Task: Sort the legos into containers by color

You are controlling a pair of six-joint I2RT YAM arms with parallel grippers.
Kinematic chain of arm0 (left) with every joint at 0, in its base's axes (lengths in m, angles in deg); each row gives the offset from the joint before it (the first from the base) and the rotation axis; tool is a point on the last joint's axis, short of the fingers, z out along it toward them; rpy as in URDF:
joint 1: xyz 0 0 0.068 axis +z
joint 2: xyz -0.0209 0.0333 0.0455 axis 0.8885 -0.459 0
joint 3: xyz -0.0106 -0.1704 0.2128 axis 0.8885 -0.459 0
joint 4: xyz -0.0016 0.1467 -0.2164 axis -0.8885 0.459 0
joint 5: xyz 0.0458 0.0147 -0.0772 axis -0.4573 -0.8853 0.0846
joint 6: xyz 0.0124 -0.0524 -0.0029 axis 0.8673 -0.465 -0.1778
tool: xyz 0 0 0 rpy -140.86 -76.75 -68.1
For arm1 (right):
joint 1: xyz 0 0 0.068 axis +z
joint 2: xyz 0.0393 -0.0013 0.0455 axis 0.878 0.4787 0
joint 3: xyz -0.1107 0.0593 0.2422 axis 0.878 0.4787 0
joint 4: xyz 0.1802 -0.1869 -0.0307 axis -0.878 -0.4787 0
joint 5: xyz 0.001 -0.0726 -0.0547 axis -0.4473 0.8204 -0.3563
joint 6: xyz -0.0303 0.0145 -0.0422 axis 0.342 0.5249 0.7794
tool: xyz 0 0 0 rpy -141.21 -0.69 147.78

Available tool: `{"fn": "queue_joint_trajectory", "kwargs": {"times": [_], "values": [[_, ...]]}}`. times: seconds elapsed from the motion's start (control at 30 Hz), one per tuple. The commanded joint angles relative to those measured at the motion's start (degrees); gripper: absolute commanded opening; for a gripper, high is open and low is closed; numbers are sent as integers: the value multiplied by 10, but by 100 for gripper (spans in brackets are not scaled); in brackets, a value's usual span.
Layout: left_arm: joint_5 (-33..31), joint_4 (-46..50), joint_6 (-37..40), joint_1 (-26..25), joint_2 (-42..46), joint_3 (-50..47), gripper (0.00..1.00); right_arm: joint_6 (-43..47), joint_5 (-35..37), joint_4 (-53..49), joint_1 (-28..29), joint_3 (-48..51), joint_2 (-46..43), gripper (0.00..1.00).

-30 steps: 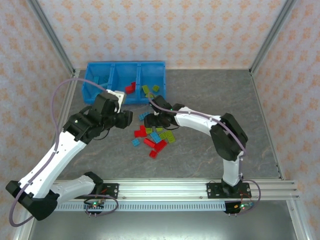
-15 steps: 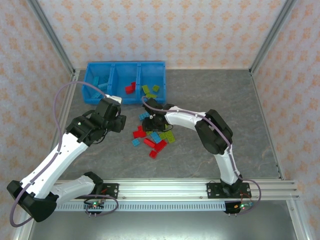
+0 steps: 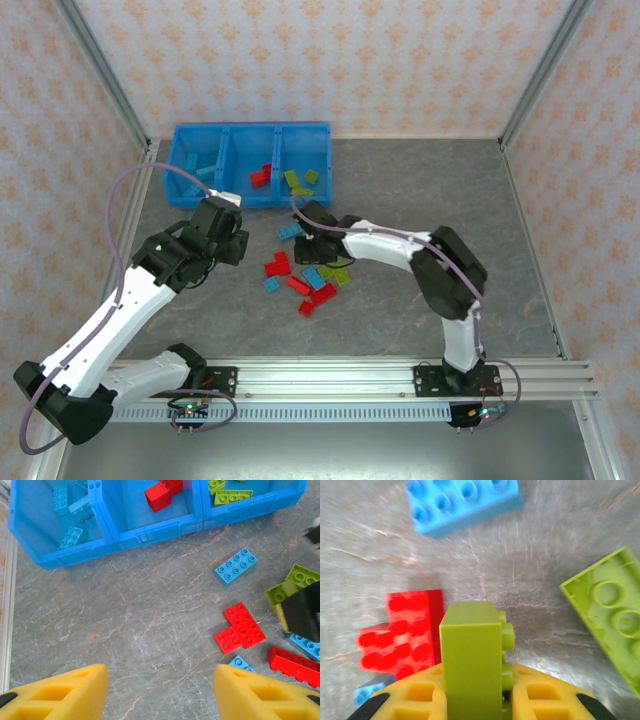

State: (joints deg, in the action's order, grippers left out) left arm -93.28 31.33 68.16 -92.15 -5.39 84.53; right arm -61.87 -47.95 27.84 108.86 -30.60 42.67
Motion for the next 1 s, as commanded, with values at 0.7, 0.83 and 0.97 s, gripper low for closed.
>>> {"fn": "queue_joint_trajectory", "kwargs": {"times": [0.7,0.83,0.97], "values": [[-1,-10,7,42,26,-26,56,208,210,-60,-93,-567,290,46],[8,-11,6,48,25,-28,56,188,205,-85,-94,-569,262,53],[1,-4,-4,51,13,-29,58,169,167,-110,-93,-515,184,52]]}}
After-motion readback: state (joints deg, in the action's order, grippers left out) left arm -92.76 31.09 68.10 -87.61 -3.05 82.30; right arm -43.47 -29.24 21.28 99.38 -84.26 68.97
